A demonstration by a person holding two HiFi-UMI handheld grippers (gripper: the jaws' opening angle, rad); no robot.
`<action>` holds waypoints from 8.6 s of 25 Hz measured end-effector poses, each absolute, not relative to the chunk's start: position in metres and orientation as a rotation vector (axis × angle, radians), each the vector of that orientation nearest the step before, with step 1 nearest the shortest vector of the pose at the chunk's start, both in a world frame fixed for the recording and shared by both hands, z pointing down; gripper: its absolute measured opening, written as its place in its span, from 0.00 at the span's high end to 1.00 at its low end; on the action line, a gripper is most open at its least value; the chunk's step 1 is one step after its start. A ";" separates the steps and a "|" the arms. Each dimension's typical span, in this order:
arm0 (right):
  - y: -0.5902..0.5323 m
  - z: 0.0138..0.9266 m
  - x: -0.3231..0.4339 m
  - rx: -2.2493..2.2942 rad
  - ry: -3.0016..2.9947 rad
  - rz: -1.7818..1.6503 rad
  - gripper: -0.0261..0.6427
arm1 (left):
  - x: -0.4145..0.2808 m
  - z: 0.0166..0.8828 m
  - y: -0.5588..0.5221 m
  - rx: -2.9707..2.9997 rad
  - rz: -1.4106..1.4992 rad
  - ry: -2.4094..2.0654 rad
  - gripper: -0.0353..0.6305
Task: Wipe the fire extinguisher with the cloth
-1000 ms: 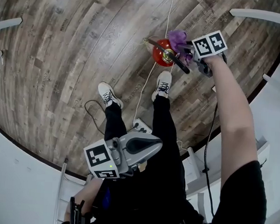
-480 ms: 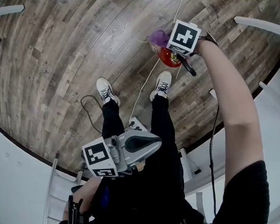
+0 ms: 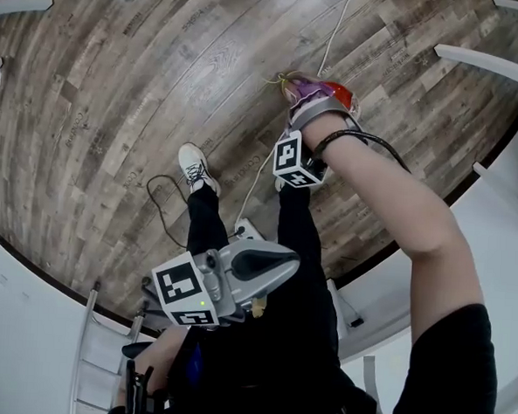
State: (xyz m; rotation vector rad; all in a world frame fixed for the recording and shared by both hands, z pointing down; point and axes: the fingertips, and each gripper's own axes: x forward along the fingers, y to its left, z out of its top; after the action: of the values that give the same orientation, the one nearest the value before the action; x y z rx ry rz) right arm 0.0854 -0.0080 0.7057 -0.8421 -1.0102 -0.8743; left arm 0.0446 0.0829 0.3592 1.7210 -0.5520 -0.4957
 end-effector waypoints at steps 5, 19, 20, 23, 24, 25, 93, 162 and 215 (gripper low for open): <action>0.029 0.713 0.107 -0.895 -0.925 -0.851 0.87 | 0.046 0.360 0.086 1.720 -0.503 -0.549 0.95; -0.019 0.706 0.065 -0.566 -1.251 -0.552 0.87 | 0.058 0.359 0.095 1.728 -0.495 -0.517 0.95; -0.026 0.704 0.059 -0.537 -1.290 -0.459 0.87 | 0.059 0.360 0.096 1.727 -0.494 -0.516 0.95; -0.042 0.690 0.042 -0.445 -1.443 -0.113 0.86 | 0.065 0.362 0.096 1.726 -0.493 -0.507 0.95; -0.055 0.681 0.036 -0.378 -1.497 -0.011 0.86 | 0.068 0.363 0.096 1.728 -0.491 -0.502 0.95; -0.072 0.672 0.033 -0.294 -1.547 0.077 0.86 | 0.072 0.363 0.096 1.730 -0.489 -0.497 0.95; -0.143 0.898 0.180 0.139 -1.963 1.310 0.87 | 0.150 0.532 0.083 1.726 -0.458 -0.162 0.95; -0.149 0.742 0.073 -0.726 -1.446 0.241 0.87 | 0.067 0.390 0.066 1.911 -0.639 -0.427 0.95; -0.010 1.024 0.227 1.921 -1.697 2.334 0.87 | 0.070 0.558 0.159 1.893 -0.206 -0.169 0.95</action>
State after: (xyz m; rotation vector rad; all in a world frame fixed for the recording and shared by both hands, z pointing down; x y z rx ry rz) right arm 0.2274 -0.0102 1.0236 -1.5606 1.3788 -1.8958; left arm 0.0703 0.1588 0.5575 1.8930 -0.1693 -0.2057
